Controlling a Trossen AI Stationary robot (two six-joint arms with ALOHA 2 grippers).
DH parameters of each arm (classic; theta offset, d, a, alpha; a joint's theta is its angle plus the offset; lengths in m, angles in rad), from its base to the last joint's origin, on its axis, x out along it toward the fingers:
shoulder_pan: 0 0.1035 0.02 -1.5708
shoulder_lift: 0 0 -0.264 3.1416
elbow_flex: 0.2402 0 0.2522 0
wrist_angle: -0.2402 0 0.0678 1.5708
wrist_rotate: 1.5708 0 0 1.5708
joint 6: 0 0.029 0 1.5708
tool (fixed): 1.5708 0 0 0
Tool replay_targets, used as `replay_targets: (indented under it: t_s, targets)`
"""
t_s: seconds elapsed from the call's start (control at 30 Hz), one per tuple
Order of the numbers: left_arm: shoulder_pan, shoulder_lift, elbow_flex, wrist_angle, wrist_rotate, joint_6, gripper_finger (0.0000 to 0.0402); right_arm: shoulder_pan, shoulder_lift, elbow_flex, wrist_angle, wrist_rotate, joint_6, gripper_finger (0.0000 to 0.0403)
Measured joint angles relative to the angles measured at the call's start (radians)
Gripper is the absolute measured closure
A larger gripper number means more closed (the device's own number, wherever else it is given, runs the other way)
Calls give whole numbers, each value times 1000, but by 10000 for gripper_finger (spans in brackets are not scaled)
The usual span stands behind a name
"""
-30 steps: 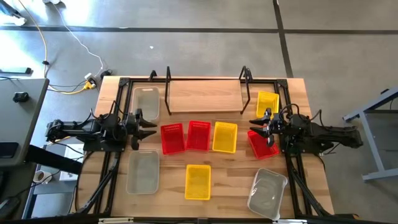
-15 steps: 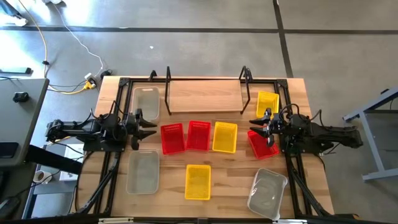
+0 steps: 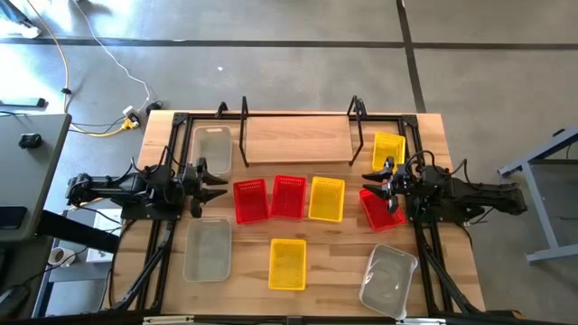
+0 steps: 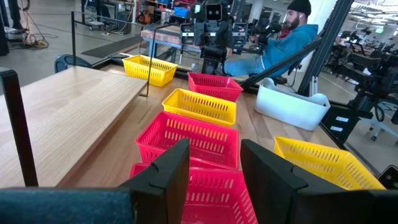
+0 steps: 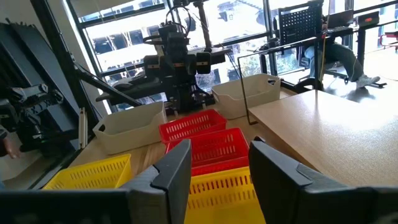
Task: Stack baskets on shelf by color
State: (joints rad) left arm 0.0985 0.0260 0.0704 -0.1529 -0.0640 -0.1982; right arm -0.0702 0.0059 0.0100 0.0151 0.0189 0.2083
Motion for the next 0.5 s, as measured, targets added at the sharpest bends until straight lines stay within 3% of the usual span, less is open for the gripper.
replay_targets:
  t_s: [0.27,0.5]
  targets:
    - [0,0,0,0,0,-6,268,0,0,0,0,0,0,259]
    - [0,0,0,0,0,-177,268,0,0,0,0,0,0,259]
